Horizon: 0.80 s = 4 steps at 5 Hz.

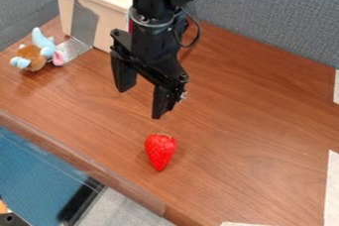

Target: Move the object to the rear right side of the strawberry

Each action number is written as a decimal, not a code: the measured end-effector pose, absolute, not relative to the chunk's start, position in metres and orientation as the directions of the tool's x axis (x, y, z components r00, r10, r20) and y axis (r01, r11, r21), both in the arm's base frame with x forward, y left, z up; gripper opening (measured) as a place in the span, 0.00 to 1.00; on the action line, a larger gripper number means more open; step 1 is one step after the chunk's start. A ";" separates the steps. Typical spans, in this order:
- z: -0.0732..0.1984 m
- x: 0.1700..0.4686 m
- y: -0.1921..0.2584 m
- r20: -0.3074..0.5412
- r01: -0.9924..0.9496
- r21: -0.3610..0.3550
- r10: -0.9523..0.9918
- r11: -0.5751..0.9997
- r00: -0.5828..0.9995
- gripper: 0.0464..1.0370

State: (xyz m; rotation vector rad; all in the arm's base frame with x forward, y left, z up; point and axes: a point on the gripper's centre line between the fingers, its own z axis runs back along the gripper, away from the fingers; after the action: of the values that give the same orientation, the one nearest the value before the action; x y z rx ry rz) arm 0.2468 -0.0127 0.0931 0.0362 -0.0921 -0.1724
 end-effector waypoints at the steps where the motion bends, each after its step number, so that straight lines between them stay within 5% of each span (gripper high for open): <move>1: 0.088 0.244 -0.011 0.067 0.171 0.041 -0.174 0.984 0.983 0.96; 4: 0.074 0.231 0.135 0.068 -0.028 0.096 0.022 0.995 0.997 0.96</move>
State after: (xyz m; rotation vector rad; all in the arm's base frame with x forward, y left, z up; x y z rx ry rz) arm 0.2308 0.1346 0.0741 0.0968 -0.0665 0.0252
